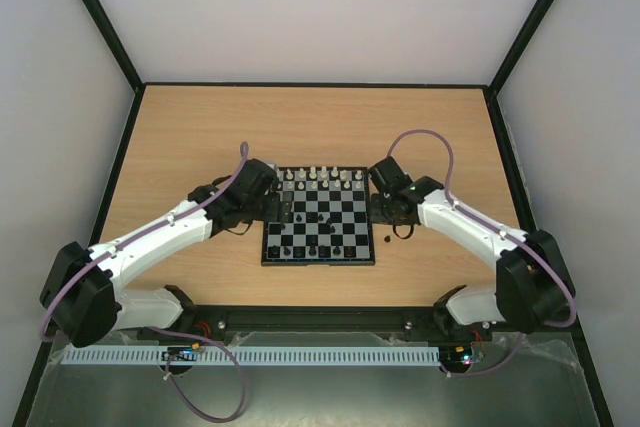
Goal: Set up the chess pieces on the board
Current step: Place the chess piece on the chessboard.
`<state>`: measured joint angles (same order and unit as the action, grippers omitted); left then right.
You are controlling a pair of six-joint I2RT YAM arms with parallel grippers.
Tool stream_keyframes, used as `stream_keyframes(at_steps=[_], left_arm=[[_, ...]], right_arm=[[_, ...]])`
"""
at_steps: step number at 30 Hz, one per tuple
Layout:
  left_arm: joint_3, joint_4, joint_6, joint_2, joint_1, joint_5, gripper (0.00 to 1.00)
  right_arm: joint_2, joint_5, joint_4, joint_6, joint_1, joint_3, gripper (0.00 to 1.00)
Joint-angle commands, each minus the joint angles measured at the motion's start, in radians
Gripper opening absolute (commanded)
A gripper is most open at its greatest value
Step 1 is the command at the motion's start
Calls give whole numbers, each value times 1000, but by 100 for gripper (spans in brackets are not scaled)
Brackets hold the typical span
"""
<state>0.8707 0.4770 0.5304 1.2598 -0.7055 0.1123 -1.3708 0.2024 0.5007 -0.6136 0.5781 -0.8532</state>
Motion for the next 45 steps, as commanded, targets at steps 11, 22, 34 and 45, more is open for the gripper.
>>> stream_keyframes(at_steps=[11,22,34,45], left_arm=[[43,11,4,20,8,25,100],[48,15,8,20,8,29,99],[44,12,8,23,8,29,99],[45,6,7,29,8,24,99]], right_arm=[[-10,-41,176,-14,228,-34,6],[-90,-44,161,-16,299,-25,7],[-119,-62,150,-42,315,-15,8],[-119,-66,149,-61,329,-1,11]])
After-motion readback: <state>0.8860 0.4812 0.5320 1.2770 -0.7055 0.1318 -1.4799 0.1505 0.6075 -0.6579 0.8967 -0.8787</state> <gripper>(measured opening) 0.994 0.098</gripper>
